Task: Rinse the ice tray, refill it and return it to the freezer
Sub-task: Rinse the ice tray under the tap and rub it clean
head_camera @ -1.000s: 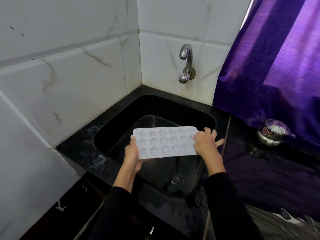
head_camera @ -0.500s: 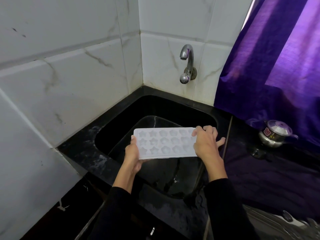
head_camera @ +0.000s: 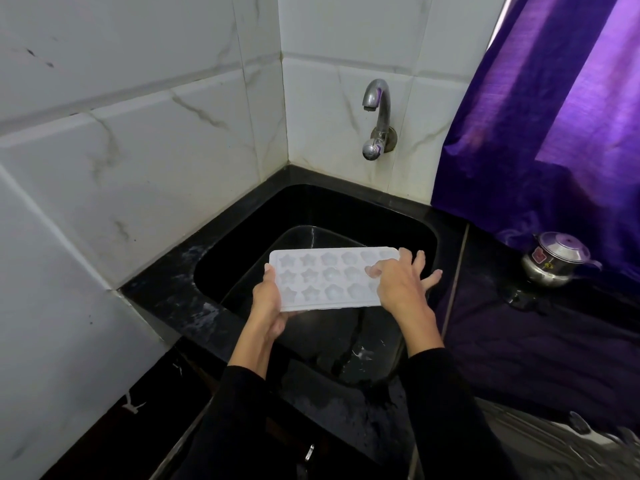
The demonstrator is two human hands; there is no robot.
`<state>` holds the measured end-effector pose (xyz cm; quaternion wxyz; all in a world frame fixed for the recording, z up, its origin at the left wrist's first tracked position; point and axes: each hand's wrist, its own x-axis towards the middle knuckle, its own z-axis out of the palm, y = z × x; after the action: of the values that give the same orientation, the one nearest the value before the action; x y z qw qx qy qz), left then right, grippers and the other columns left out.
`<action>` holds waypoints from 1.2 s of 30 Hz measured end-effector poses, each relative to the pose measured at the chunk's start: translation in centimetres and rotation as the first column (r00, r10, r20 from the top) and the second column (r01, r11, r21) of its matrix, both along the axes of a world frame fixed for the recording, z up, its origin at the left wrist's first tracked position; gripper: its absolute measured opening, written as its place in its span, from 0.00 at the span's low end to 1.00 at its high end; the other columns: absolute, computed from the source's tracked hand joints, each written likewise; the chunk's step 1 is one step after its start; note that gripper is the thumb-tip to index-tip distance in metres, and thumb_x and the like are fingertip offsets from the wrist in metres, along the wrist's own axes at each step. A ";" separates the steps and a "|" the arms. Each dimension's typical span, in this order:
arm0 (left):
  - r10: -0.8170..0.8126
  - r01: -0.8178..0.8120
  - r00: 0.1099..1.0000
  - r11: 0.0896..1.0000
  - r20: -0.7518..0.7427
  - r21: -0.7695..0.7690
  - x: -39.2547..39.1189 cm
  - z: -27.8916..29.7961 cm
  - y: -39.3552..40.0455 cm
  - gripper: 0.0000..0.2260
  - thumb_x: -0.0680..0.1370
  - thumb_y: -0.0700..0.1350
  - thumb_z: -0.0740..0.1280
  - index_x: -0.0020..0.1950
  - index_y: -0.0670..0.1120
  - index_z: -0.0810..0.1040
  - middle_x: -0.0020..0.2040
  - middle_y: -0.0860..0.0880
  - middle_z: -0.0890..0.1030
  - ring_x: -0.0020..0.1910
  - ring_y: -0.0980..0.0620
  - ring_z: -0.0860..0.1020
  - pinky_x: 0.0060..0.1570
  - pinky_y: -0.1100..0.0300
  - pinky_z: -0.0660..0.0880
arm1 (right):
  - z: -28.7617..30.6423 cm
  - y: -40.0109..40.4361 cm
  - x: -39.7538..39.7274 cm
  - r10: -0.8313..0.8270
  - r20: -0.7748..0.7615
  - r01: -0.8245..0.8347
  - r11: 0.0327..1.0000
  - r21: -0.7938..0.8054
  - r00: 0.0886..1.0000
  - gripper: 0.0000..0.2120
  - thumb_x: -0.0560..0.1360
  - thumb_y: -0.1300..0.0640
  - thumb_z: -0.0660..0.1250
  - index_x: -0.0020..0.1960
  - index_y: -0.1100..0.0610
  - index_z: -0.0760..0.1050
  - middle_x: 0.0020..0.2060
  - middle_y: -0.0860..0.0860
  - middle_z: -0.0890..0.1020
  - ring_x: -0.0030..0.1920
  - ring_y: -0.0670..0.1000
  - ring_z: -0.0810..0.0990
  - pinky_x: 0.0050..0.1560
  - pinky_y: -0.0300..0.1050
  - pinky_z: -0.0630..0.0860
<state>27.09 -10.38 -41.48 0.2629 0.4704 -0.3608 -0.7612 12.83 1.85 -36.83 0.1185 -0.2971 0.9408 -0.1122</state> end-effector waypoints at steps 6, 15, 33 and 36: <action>0.002 -0.002 1.000 1.000 0.002 -0.006 0.0 0.1 0.0 0.20 0.82 0.58 0.50 0.54 0.45 0.75 0.49 0.44 0.82 0.48 0.43 0.81 0.42 0.45 0.78 | -0.4 -0.2 0.4 0.029 -0.032 -0.028 0.999 0.021 0.999 0.23 0.68 0.76 0.61 0.51 0.51 0.80 0.74 0.57 0.55 0.76 0.63 0.38 0.68 0.70 0.34; -0.015 0.015 1.000 1.000 -0.003 -0.005 -0.2 0.2 0.3 0.19 0.82 0.57 0.50 0.50 0.47 0.75 0.50 0.43 0.82 0.48 0.43 0.81 0.45 0.44 0.78 | -0.5 0.0 0.2 0.008 -0.017 -0.008 1.000 -0.004 1.000 0.26 0.68 0.77 0.61 0.54 0.50 0.80 0.75 0.56 0.53 0.76 0.63 0.37 0.70 0.68 0.35; 0.003 -0.003 1.000 1.000 -0.003 0.008 -0.4 0.5 0.6 0.19 0.82 0.56 0.50 0.49 0.46 0.75 0.48 0.43 0.82 0.46 0.43 0.81 0.40 0.45 0.78 | 0.2 0.0 -0.1 -0.062 0.112 0.067 0.997 -0.044 0.992 0.26 0.72 0.75 0.58 0.59 0.51 0.79 0.76 0.55 0.48 0.75 0.64 0.36 0.72 0.64 0.47; 0.015 -0.015 1.000 1.000 -0.005 0.008 -0.4 0.5 0.4 0.20 0.82 0.57 0.50 0.50 0.46 0.75 0.48 0.43 0.82 0.46 0.43 0.81 0.44 0.43 0.78 | -0.3 0.1 0.3 0.033 -0.002 -0.033 0.999 -0.023 0.999 0.30 0.71 0.77 0.59 0.62 0.49 0.77 0.75 0.58 0.51 0.75 0.64 0.37 0.71 0.67 0.37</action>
<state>26.70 -9.97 -41.02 0.2676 0.4722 -0.3535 -0.7618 13.09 1.91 -37.16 0.1161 -0.3141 0.9345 -0.1208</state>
